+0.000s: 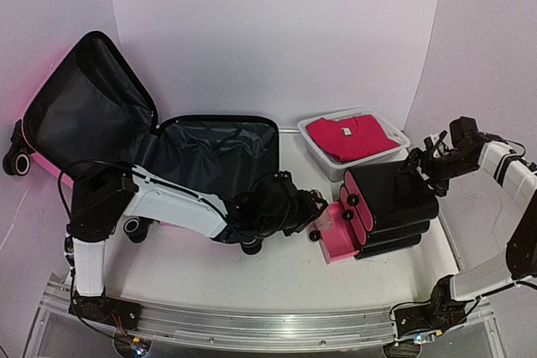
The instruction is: Open, take out, and arrange the luggage
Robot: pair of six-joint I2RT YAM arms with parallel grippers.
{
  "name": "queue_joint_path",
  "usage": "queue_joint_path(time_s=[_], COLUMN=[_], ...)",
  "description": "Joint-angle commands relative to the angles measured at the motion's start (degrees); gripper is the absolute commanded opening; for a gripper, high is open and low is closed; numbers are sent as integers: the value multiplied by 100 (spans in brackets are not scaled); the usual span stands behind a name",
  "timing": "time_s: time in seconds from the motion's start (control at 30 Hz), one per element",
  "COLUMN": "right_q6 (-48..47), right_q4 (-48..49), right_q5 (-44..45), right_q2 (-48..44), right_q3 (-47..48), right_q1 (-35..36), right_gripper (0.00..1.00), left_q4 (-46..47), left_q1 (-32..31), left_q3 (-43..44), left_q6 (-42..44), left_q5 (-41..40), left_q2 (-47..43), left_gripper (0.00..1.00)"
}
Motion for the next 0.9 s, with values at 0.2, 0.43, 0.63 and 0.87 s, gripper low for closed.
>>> queue_joint_path(time_s=[0.2,0.43,0.63,0.87], right_q6=[0,0,-9,-9], right_q4=[170,188,214,205], right_q5=[-530,-529,-544,-510], right_q2=[-392,-542,-515,-549], right_q3=[-66,-119,-135,-129], right_q1=[48,48,48,48], right_gripper=[98,98,98,98], left_q4=[-160,-465,-916,-930], left_q1=[-457,-535,-637,-615], left_q3=[1371,1453,1188,407], left_q6=[-520,-203,698,2660], left_q5=[-367,-387,-556,-747], left_q2=[1087,1150,584,-365], left_gripper=[26,50,76,72])
